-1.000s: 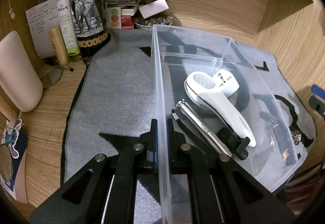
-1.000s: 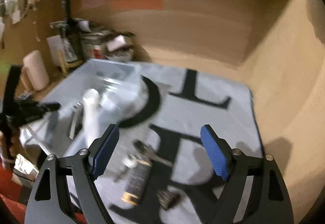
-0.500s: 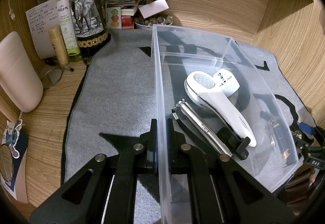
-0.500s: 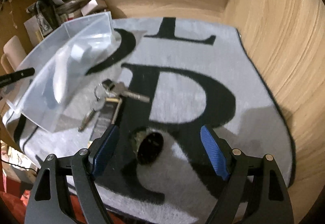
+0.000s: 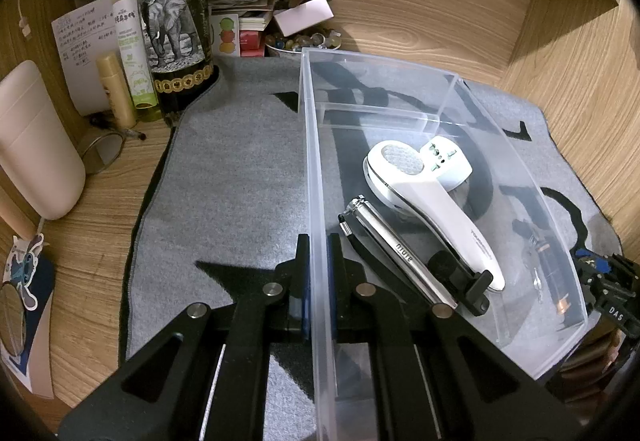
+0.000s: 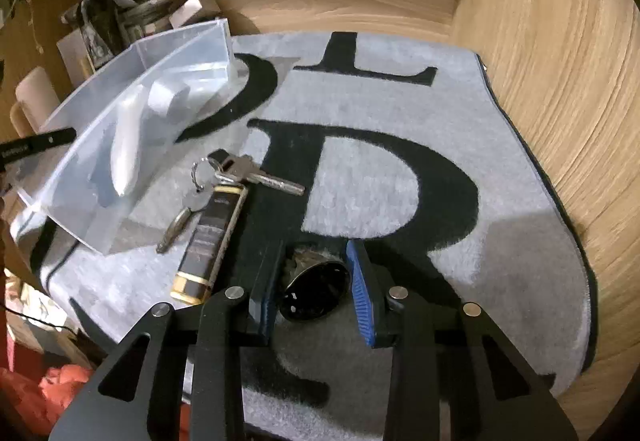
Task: Organize rigid objects
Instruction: 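Grasp the black round perforated cap on the rug with the right gripper, then lower the black cap into the box and open the right gripper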
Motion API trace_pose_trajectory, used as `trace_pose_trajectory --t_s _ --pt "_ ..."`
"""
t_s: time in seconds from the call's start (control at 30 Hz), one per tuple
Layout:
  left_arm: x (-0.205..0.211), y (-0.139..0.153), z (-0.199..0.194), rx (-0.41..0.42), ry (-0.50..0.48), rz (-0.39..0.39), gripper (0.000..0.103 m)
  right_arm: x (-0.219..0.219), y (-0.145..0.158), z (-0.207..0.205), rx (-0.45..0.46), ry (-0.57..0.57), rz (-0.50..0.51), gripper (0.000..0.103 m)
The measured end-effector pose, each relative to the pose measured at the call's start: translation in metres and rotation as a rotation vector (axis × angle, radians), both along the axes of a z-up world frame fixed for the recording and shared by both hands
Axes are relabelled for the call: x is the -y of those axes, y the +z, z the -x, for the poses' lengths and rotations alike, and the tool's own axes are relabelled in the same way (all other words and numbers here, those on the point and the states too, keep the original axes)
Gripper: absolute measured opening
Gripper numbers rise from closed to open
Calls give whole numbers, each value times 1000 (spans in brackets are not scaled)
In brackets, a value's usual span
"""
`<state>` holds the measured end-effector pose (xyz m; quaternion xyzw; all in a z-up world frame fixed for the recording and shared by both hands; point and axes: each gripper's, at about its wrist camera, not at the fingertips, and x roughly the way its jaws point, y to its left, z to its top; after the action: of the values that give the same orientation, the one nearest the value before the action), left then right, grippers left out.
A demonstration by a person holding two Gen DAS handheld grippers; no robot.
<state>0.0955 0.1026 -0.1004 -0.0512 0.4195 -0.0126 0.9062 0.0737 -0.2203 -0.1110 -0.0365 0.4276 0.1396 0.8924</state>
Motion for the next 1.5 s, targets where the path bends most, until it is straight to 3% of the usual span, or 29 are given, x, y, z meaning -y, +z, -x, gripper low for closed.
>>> trace_pose_trajectory --t_s 0.53,1.13,1.5 --pt "-1 0 0 -1 -1 0 6 -20 38 -15 119 42 -9 29" --pt "-1 0 0 -1 0 4 6 -92 95 -40 294 231 -64 29" --pt "0 0 0 0 0 8 6 -136 98 -54 291 334 -54 30"
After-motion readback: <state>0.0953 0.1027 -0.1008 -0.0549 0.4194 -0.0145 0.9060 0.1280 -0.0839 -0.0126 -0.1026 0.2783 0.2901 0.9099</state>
